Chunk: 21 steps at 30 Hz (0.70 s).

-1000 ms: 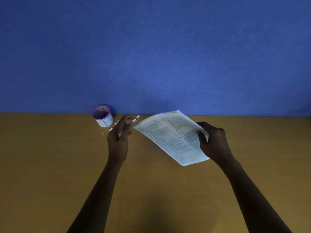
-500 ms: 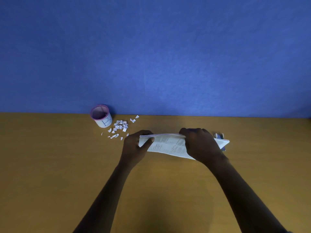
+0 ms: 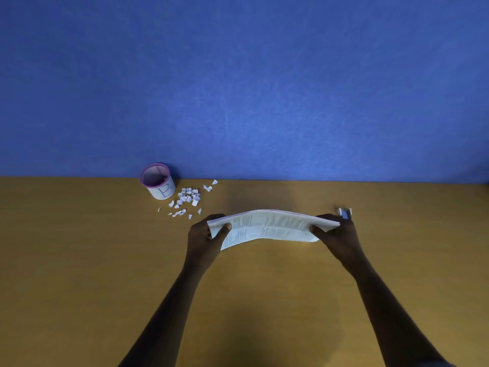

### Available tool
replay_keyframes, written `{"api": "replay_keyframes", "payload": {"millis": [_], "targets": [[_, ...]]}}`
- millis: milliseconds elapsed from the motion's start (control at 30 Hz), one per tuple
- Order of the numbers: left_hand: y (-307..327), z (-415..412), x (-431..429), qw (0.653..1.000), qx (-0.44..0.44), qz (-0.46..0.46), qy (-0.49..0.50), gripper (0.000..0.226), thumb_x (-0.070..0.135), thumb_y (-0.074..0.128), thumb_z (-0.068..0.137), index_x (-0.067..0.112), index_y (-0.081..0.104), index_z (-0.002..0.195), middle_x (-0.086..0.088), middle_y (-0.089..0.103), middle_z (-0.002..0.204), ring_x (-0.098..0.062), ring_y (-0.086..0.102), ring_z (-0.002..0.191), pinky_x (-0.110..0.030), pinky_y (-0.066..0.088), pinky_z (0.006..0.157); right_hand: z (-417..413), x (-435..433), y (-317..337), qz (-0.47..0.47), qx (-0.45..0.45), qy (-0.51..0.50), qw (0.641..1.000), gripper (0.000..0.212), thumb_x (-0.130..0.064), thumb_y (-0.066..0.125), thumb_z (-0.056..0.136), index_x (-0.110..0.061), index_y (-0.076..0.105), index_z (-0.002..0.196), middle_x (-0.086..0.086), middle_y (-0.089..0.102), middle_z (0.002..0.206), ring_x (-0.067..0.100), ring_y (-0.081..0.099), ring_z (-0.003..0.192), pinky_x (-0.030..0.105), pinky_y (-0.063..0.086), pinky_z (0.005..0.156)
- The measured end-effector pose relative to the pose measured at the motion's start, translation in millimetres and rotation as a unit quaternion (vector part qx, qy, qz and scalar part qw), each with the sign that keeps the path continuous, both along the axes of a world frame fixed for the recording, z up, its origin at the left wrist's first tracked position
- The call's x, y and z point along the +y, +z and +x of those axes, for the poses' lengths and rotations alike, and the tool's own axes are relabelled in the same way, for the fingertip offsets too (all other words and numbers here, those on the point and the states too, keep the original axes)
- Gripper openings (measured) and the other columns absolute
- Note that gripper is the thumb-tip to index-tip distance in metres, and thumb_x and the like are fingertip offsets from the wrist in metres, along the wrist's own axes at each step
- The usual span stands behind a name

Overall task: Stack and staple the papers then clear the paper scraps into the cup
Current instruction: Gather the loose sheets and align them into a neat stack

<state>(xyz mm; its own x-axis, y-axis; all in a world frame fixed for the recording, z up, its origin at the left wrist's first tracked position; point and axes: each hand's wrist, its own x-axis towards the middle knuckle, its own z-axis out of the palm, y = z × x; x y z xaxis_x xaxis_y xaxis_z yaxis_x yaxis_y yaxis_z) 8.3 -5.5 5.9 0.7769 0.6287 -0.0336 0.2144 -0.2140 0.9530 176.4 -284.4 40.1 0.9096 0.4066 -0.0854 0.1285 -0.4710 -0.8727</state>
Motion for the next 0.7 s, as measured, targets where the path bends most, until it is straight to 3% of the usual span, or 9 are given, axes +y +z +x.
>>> {"api": "replay_keyframes", "payload": {"millis": [167, 367, 500, 600, 700], "targets": [[5, 5, 0, 0.999, -0.030, -0.013, 0.001, 0.014, 0.013, 0.074, 0.095, 0.019, 0.077, 0.108, 0.003, 0.080, 0.103, -0.012, 0.077, 0.097, -0.030, 0.064, 0.074, -9, 10, 0, 0.094, 0.003, -0.068, 0.993, 0.034, 0.001, 0.077, 0.088, -0.032, 0.072, 0.093, -0.018, 0.078, 0.088, 0.004, 0.073, 0.085, 0.022, 0.059, 0.073], [-6, 8, -10, 0.996, -0.008, -0.074, 0.040, 0.033, 0.002, 0.073, 0.093, 0.034, 0.074, 0.099, 0.019, 0.080, 0.093, -0.005, 0.077, 0.093, -0.023, 0.063, 0.072, -18, 19, -16, 0.143, 0.052, -0.118, 0.981, 0.040, 0.008, 0.072, 0.089, -0.032, 0.071, 0.095, -0.012, 0.078, 0.087, 0.000, 0.075, 0.085, 0.029, 0.060, 0.076], [-6, 14, -11, 0.996, -0.008, -0.083, 0.042, 0.025, 0.001, 0.070, 0.095, 0.023, 0.073, 0.107, 0.018, 0.077, 0.097, -0.004, 0.077, 0.092, -0.020, 0.062, 0.072, -16, 27, -11, 0.162, 0.047, -0.118, 0.979, 0.042, 0.007, 0.070, 0.091, -0.034, 0.068, 0.096, -0.012, 0.076, 0.087, -0.005, 0.073, 0.084, 0.018, 0.059, 0.068], [-4, 15, -9, 0.995, -0.016, -0.084, 0.043, 0.023, 0.002, 0.069, 0.096, 0.020, 0.072, 0.110, 0.015, 0.076, 0.101, 0.002, 0.075, 0.091, -0.020, 0.062, 0.072, -13, 29, -12, 0.190, 0.056, -0.121, 0.973, 0.039, 0.007, 0.069, 0.091, -0.032, 0.070, 0.097, -0.012, 0.078, 0.090, -0.001, 0.074, 0.087, 0.021, 0.061, 0.072], [-12, 15, -6, 0.996, -0.009, -0.084, 0.041, 0.022, 0.003, 0.069, 0.097, 0.020, 0.072, 0.110, 0.010, 0.077, 0.102, -0.006, 0.077, 0.094, -0.022, 0.062, 0.071, -14, 29, -18, 0.204, 0.076, -0.132, 0.967, 0.039, 0.010, 0.066, 0.092, -0.029, 0.071, 0.098, -0.007, 0.076, 0.095, 0.003, 0.074, 0.087, 0.025, 0.060, 0.073]]}}
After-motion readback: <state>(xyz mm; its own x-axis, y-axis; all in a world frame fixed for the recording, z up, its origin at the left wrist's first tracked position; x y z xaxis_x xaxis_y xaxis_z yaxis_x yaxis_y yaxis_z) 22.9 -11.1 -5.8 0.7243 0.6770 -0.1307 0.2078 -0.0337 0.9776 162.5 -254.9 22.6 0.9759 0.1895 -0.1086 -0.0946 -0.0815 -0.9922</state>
